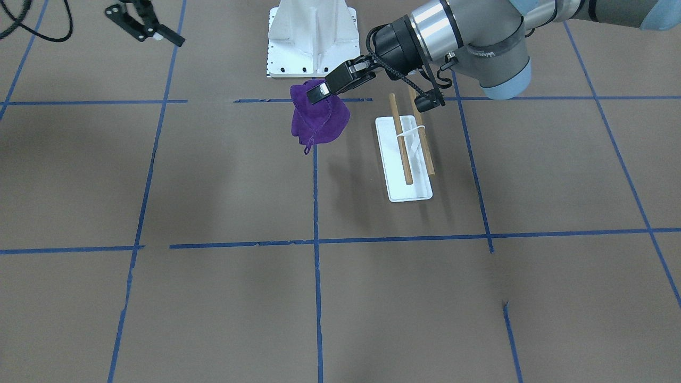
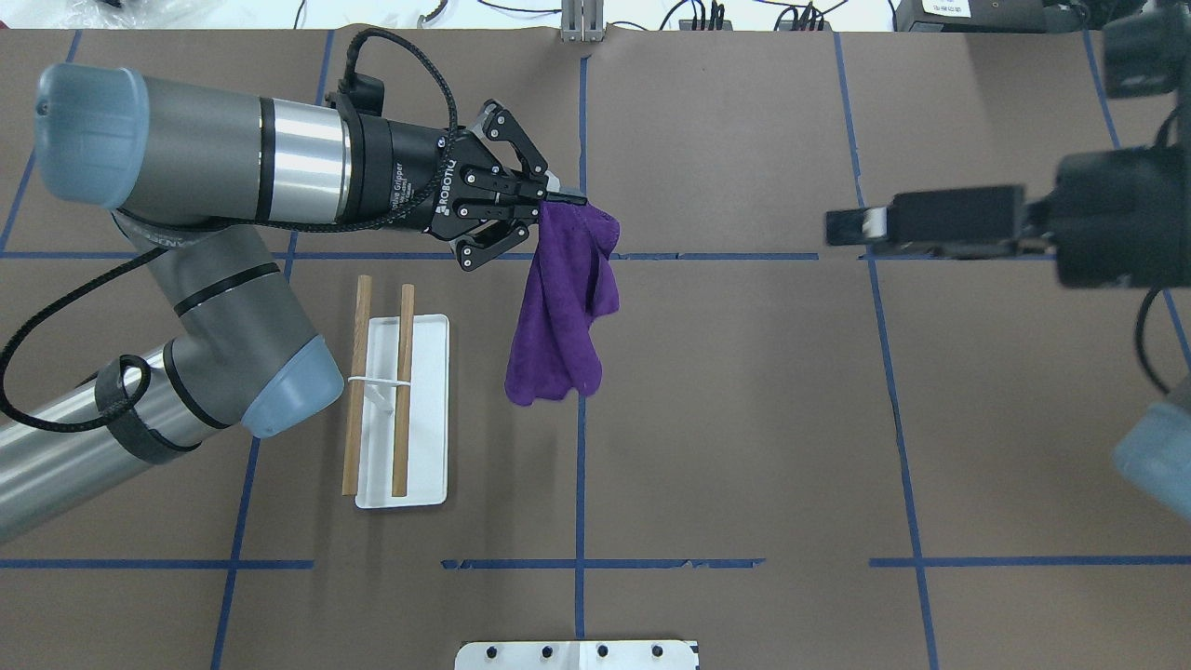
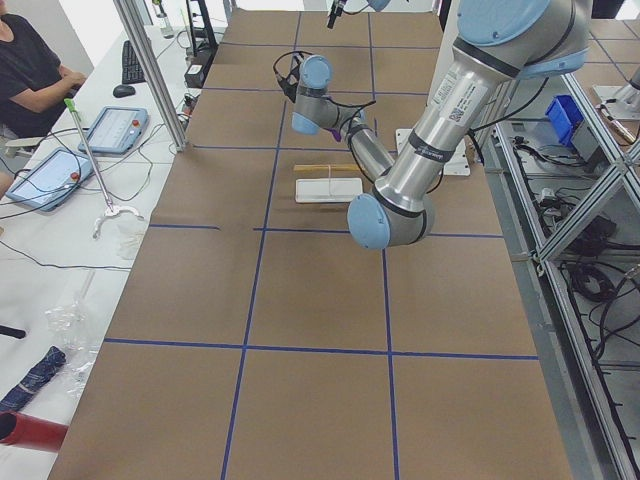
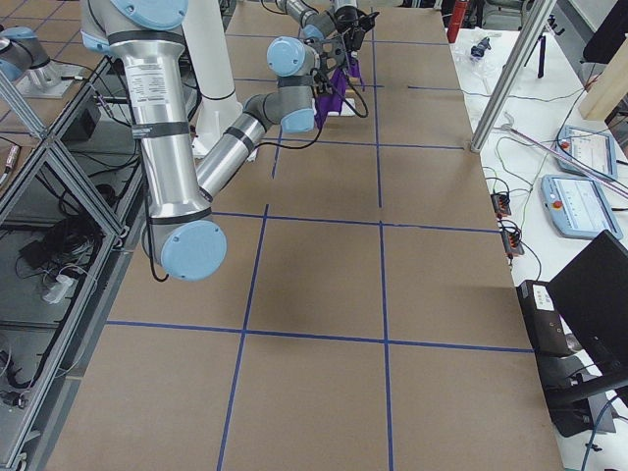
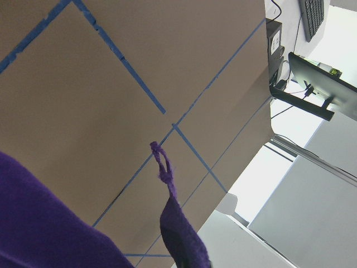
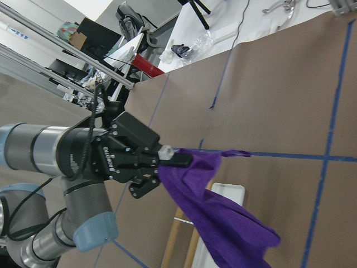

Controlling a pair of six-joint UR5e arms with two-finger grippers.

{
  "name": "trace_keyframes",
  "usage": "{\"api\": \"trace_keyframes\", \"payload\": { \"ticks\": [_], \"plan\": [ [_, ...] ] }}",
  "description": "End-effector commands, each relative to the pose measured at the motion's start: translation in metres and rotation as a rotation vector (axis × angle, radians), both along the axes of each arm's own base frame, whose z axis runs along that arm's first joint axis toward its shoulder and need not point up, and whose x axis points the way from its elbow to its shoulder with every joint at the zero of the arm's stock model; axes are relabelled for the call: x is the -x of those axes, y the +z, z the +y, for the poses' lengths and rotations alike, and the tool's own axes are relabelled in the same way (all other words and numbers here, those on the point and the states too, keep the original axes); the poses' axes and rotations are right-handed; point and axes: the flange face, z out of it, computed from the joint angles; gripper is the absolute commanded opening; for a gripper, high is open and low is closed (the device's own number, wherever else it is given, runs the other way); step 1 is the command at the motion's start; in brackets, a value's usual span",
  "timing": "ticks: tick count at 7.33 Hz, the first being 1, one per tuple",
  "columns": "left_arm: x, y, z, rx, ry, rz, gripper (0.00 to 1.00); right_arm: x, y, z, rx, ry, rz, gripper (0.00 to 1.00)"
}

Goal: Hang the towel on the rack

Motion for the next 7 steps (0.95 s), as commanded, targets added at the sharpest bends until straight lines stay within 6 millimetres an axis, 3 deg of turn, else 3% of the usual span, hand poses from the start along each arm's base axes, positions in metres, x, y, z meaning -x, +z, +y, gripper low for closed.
{"api": "trace_keyframes", "payload": {
  "ticks": [1,3,4,5,6,7],
  "plan": [
    [0.008,-0.021,0.018,0.014,-0.129,0.045,0.00,-0.093,0.074,-0.061,0.071,0.037,0.118,1.00],
    [0.000,-0.042,0.044,-0.022,-0.270,-0.011,0.00,-0.126,0.155,-0.093,0.114,0.120,0.221,1.00],
    [-0.013,-0.050,0.066,-0.041,-0.394,-0.020,0.00,-0.128,0.180,-0.105,0.181,0.177,0.258,1.00],
    [-0.035,-0.042,0.089,-0.077,-0.516,-0.103,0.00,-0.135,0.206,-0.107,0.228,0.322,0.318,1.00],
    [-0.054,-0.034,0.105,-0.102,-0.598,-0.187,0.00,-0.134,0.216,-0.114,0.257,0.384,0.368,1.00],
    [-0.057,-0.030,0.105,-0.103,-0.648,-0.247,0.00,-0.142,0.230,-0.120,0.248,0.411,0.466,1.00]
  ]
}}
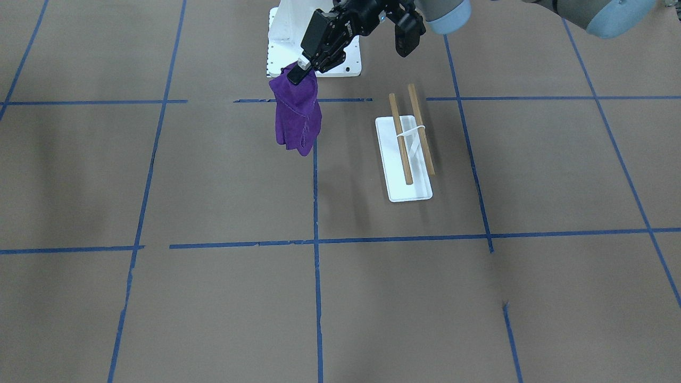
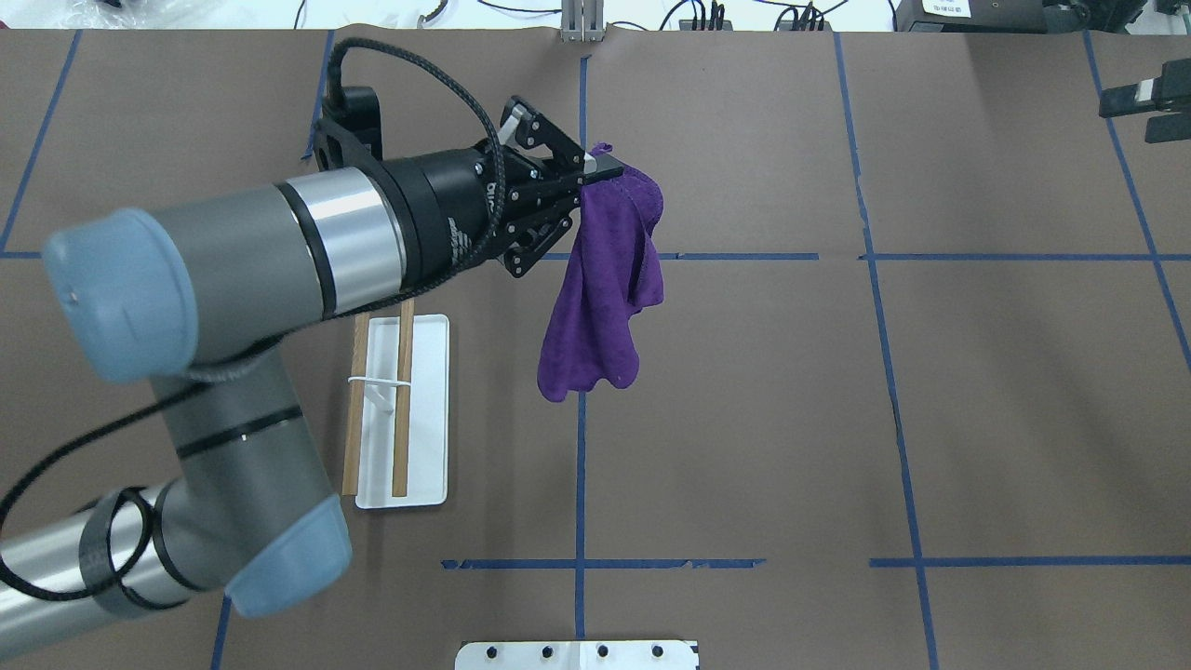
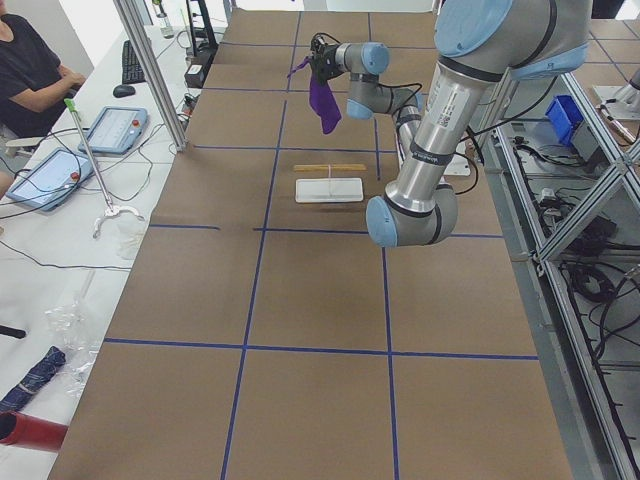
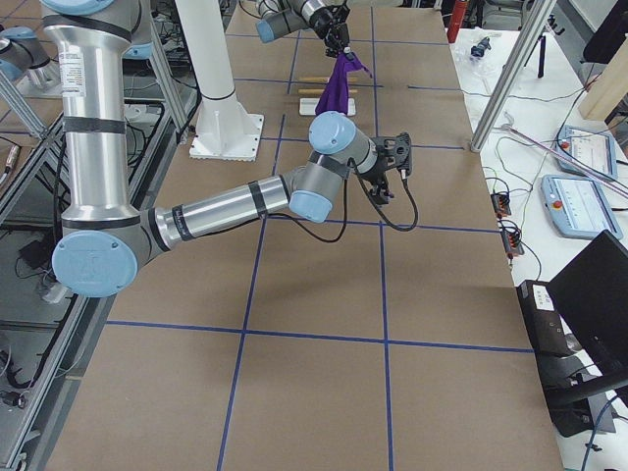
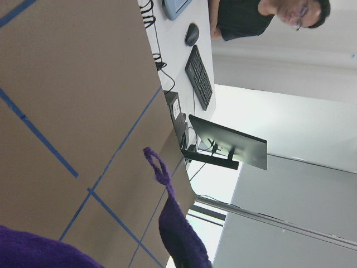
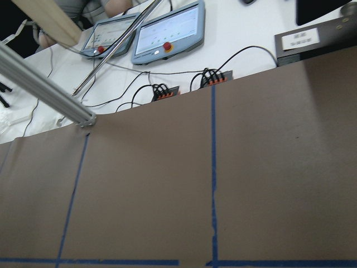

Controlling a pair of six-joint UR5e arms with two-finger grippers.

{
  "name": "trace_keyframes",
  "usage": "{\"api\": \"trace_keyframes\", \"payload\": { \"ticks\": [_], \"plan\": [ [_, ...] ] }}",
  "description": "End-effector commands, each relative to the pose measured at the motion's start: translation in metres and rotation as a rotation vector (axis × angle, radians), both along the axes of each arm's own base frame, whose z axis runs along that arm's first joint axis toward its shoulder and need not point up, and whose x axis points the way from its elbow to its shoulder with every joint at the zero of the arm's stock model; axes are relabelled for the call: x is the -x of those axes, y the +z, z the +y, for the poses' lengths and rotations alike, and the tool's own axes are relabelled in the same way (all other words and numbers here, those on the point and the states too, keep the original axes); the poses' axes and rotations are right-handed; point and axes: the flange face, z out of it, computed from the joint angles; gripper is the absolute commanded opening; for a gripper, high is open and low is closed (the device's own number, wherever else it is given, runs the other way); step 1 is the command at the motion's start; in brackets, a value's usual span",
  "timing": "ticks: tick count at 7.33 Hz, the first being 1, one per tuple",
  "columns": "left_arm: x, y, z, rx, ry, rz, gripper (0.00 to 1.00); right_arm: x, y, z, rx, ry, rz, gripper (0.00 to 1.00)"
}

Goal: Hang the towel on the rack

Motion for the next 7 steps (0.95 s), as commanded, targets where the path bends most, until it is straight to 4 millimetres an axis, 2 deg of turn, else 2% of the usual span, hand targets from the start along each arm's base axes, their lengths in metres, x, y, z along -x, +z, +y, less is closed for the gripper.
{"api": "trace_keyframes", "payload": {
  "ticks": [1,2,4,6,7],
  "plan": [
    [-0.008,0.005,0.011,0.011,-0.129,-0.145,0.00,-0.014,0.041,-0.008,0.032,0.024,0.229,1.00],
    [0.002,0.007,0.013,0.018,-0.179,-0.213,0.00,-0.017,0.053,-0.012,0.065,-0.012,0.303,1.00],
    [0.026,0.046,0.016,0.044,-0.235,-0.314,0.00,-0.030,0.083,-0.007,0.106,-0.140,0.448,1.00],
    [0.020,0.079,0.021,0.063,-0.292,-0.436,0.00,-0.035,0.101,-0.004,0.154,-0.275,0.528,1.00],
    [0.008,0.089,0.027,0.071,-0.297,-0.523,0.00,-0.048,0.108,-0.002,0.167,-0.337,0.549,1.00]
  ]
}}
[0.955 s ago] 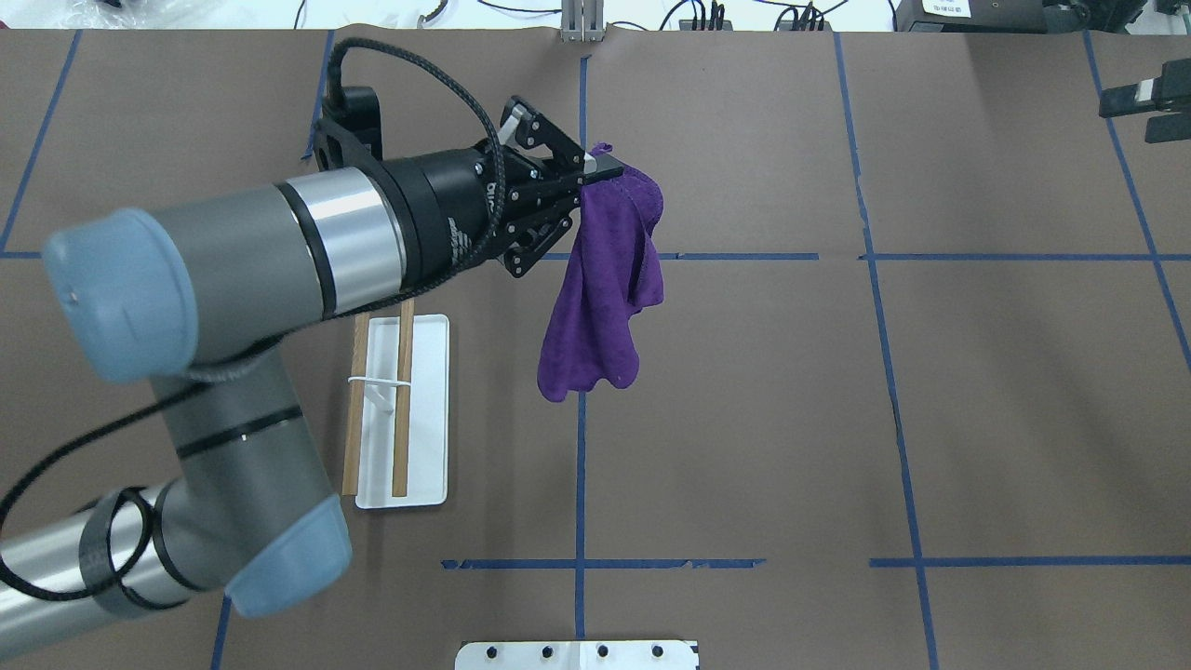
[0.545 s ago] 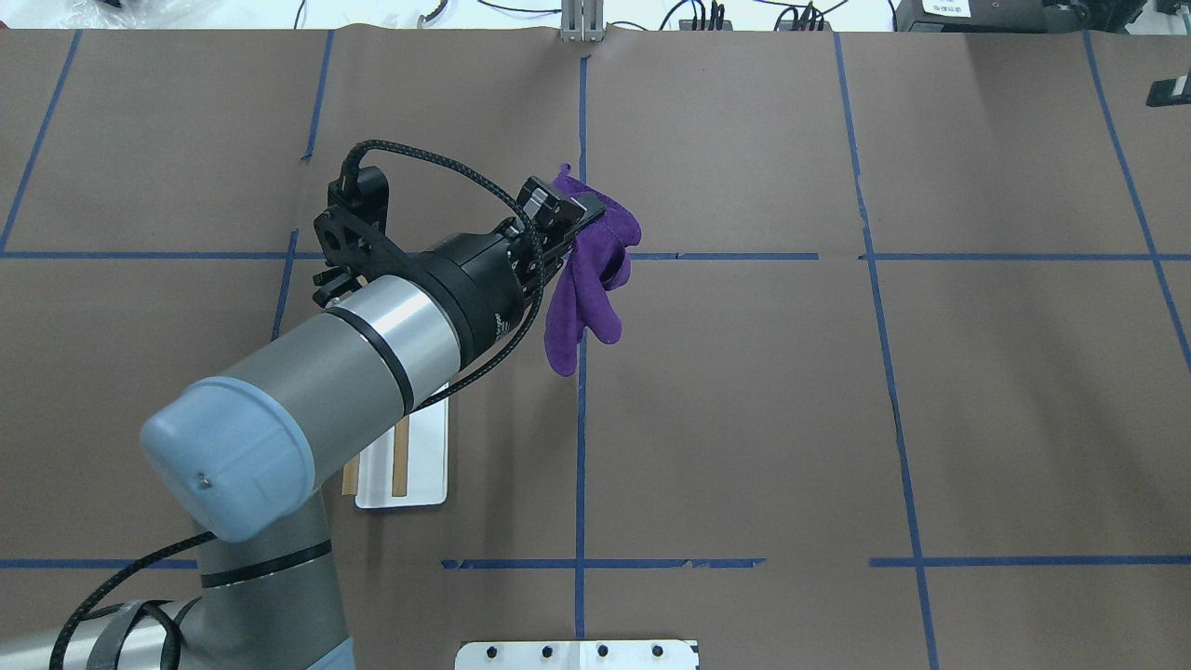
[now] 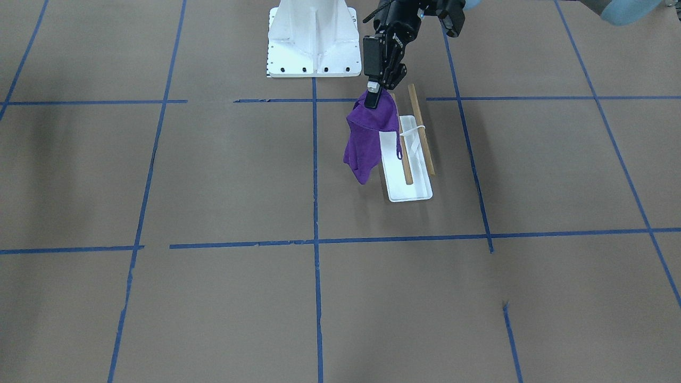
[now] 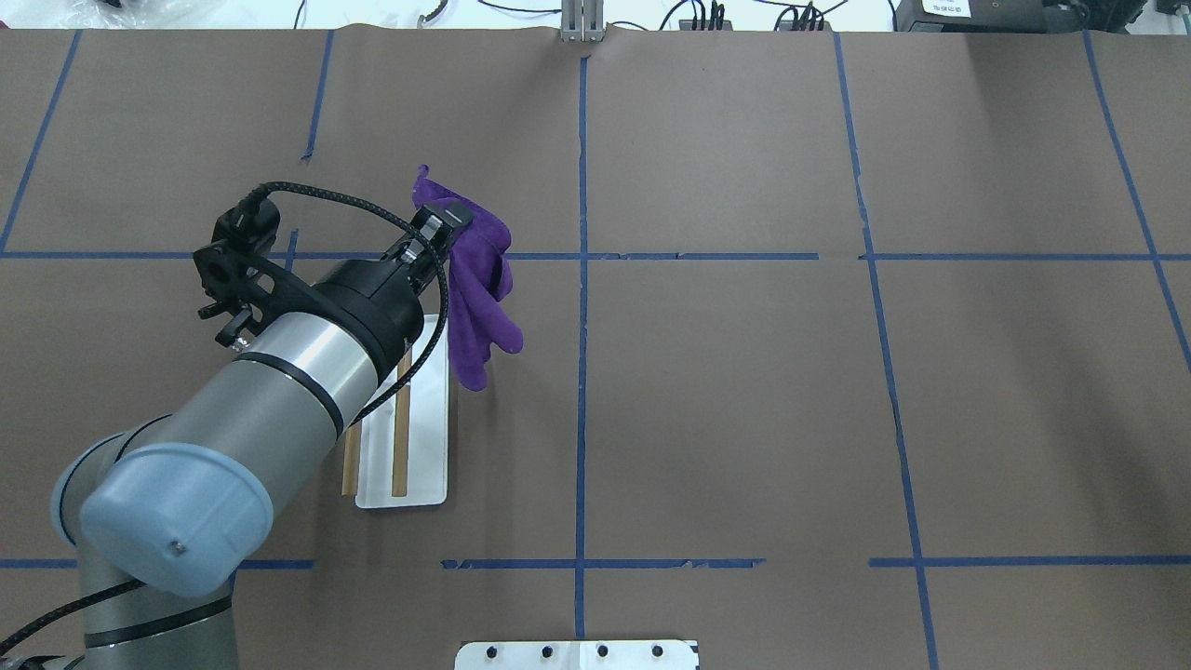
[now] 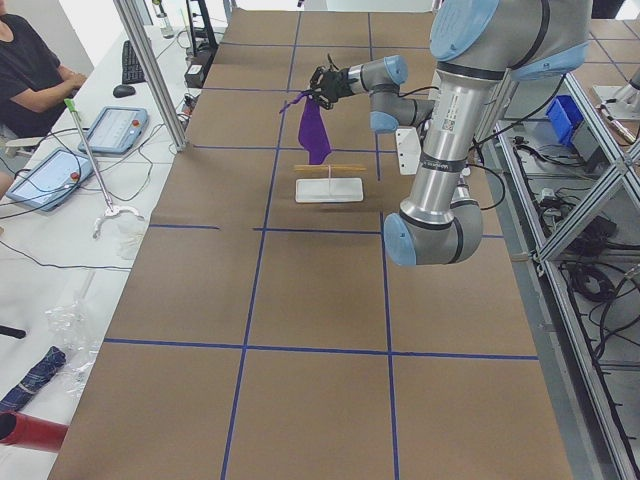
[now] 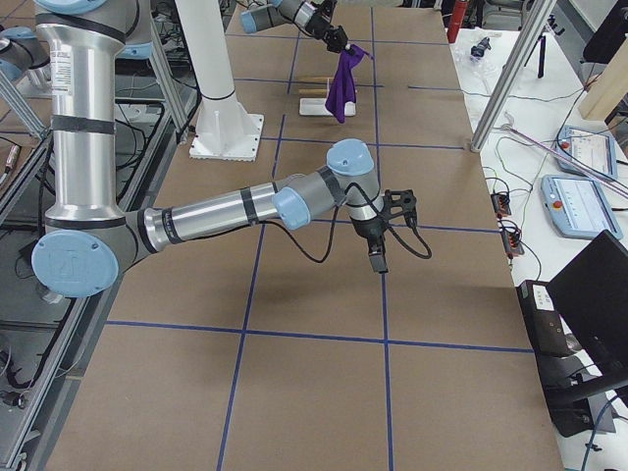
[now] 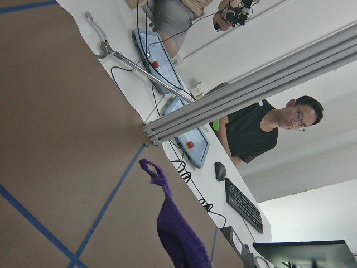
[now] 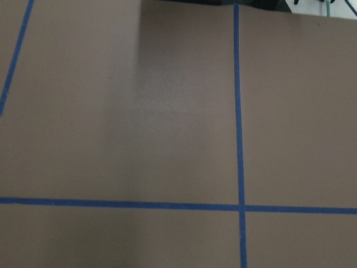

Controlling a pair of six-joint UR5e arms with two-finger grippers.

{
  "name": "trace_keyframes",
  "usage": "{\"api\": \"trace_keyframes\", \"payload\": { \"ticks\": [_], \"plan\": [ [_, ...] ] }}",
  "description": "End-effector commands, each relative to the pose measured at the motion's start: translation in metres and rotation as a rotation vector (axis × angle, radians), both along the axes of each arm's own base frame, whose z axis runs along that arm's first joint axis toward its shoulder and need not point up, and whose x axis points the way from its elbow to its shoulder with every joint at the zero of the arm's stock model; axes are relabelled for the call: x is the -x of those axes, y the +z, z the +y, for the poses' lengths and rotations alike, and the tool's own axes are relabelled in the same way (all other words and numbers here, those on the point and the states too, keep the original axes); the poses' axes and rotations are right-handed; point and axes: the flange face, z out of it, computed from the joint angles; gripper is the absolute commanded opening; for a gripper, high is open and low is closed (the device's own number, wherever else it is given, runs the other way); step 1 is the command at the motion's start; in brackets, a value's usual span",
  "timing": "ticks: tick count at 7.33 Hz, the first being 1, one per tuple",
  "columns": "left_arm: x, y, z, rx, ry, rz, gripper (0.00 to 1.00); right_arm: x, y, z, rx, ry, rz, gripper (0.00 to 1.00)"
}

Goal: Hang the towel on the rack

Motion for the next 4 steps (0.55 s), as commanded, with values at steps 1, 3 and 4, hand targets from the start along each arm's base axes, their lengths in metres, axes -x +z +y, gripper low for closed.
{"api": "trace_keyframes", "payload": {
  "ticks": [1,3,4],
  "plan": [
    [-0.021,0.023,0.014,0.031,-0.015,-0.168,0.00,-0.014,0.011,0.005,0.060,-0.107,0.013,1.00],
    [-0.025,0.056,0.040,0.034,-0.004,-0.238,0.00,-0.009,0.011,0.009,0.076,-0.129,-0.048,1.00],
    [-0.016,0.060,0.044,0.037,0.000,-0.238,0.00,-0.010,0.011,0.010,0.078,-0.128,-0.048,1.00]
  ]
}}
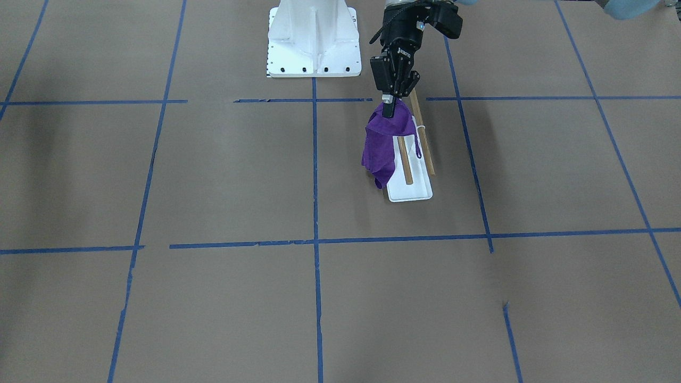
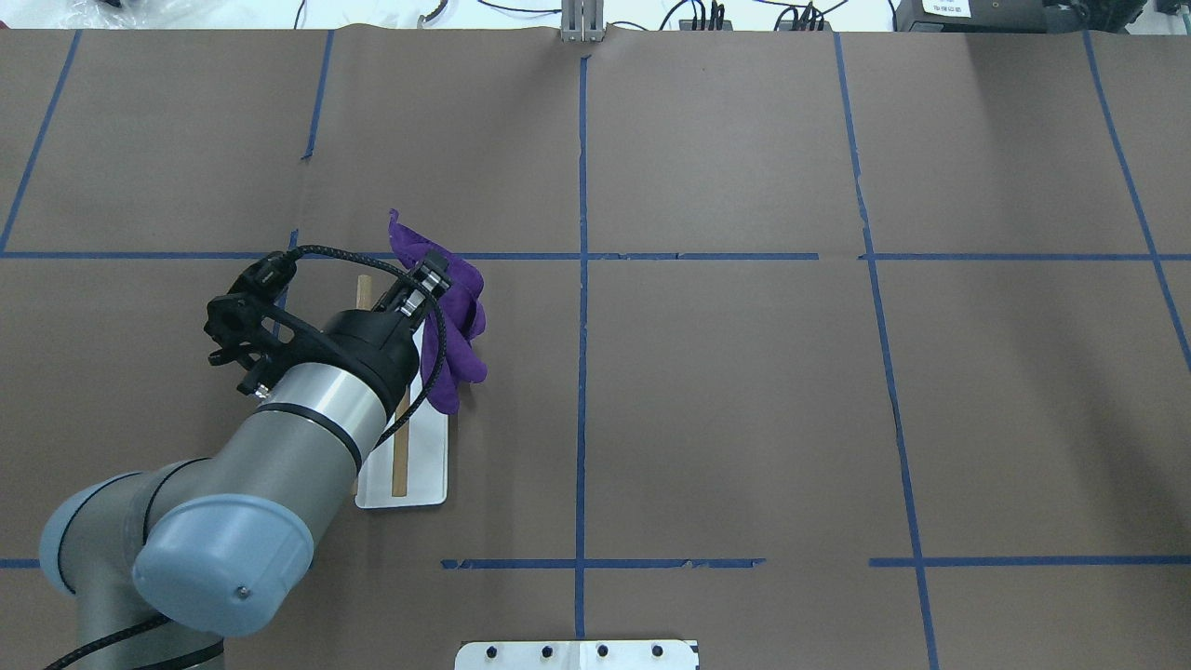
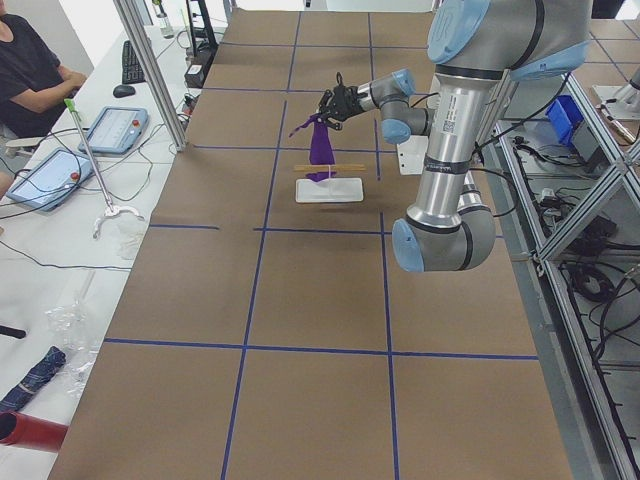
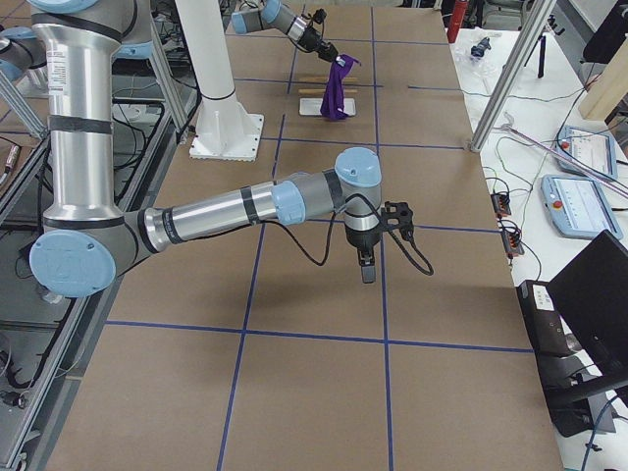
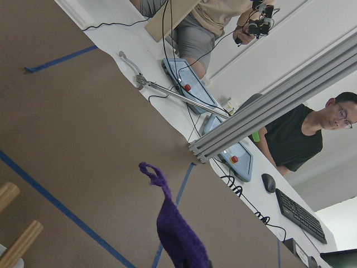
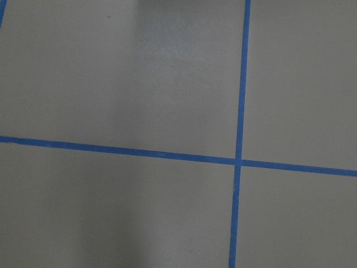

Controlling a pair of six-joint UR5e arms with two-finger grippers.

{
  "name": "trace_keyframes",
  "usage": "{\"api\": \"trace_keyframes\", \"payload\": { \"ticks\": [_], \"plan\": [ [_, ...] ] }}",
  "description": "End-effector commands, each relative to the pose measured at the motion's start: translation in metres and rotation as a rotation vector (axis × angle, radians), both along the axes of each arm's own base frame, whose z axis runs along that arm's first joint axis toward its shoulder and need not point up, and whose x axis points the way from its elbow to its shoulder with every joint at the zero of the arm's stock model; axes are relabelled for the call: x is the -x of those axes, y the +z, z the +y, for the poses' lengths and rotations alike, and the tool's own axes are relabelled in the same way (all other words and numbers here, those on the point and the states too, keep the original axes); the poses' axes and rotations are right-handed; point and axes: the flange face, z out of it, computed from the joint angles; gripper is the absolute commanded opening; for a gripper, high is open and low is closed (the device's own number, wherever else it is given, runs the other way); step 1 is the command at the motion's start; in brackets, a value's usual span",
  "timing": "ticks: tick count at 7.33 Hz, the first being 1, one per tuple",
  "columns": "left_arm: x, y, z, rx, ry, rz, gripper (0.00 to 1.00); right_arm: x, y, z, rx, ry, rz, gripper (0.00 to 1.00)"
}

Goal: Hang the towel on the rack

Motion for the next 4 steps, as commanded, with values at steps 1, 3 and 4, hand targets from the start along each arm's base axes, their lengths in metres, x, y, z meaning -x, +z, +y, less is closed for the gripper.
{"api": "trace_keyframes", "payload": {
  "ticks": [1,3,4],
  "plan": [
    [0.030,0.029,0.014,0.009,0.005,-0.043,0.00,0.000,0.001,0.002,0.007,-0.005,-0.013,1.00],
    [0.055,0.068,0.018,0.044,-0.006,-0.094,0.00,0.001,0.004,0.002,0.013,-0.008,-0.012,1.00],
    [0.061,0.091,0.019,0.066,-0.015,-0.126,0.00,0.001,0.002,0.001,0.011,-0.008,-0.014,1.00]
  ]
}}
